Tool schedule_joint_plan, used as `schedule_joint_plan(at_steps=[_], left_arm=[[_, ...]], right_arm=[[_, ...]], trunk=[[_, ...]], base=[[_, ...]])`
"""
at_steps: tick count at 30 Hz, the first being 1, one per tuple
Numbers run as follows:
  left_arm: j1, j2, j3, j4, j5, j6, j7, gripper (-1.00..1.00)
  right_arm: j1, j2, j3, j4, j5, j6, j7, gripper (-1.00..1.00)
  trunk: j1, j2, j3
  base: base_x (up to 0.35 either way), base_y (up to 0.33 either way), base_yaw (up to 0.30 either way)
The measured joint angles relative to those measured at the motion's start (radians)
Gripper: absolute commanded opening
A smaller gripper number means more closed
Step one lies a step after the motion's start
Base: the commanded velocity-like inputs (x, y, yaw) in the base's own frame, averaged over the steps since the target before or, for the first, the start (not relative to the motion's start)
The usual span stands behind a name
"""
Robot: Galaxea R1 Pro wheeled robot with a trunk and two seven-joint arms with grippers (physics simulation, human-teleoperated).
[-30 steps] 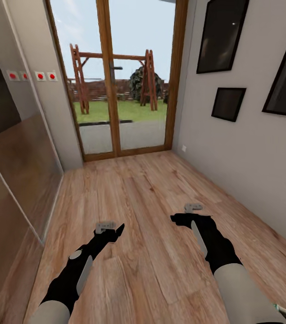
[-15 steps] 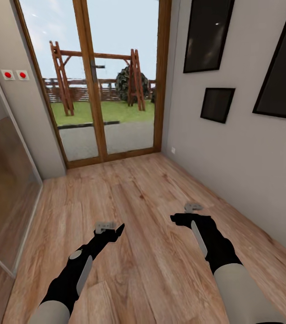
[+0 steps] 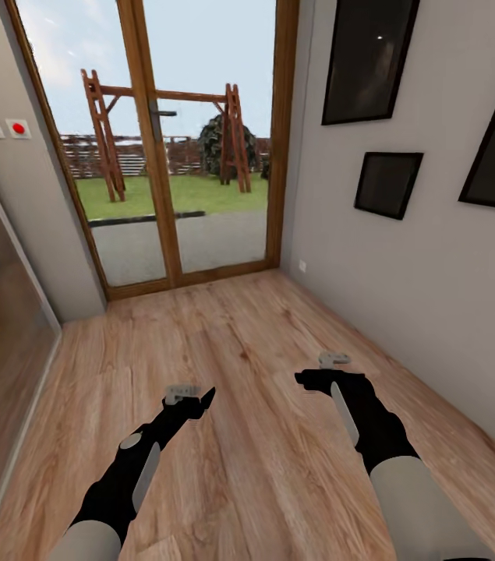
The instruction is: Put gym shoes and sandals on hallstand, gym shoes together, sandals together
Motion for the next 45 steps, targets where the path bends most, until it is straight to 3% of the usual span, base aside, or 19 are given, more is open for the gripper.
schedule_joint_plan(at_steps=[12, 35, 45], left_arm=[[0.0, 0.0, 0.0, 0.0, 0.0, 0.0, 0.0, 1.0], [0.0, 0.0, 0.0, 0.0, 0.0, -0.001, 0.0, 1.0], [0.0, -0.002, 0.0, 0.0, 0.0, -0.001, 0.0, 1.0]], right_arm=[[0.0, 0.0, 0.0, 0.0, -0.001, 0.0, 0.0, 1.0], [0.0, 0.0, 0.0, 0.0, 0.0, 0.0, 0.0, 1.0], [0.0, 0.0, 0.0, 0.001, 0.002, 0.0, 0.0, 1.0]], trunk=[[0.0, 0.0, 0.0], [0.0, 0.0, 0.0], [0.0, 0.0, 0.0]], base=[[0.308, 0.143, -0.224], [0.171, 0.286, -0.264], [0.256, 0.244, -0.068]])
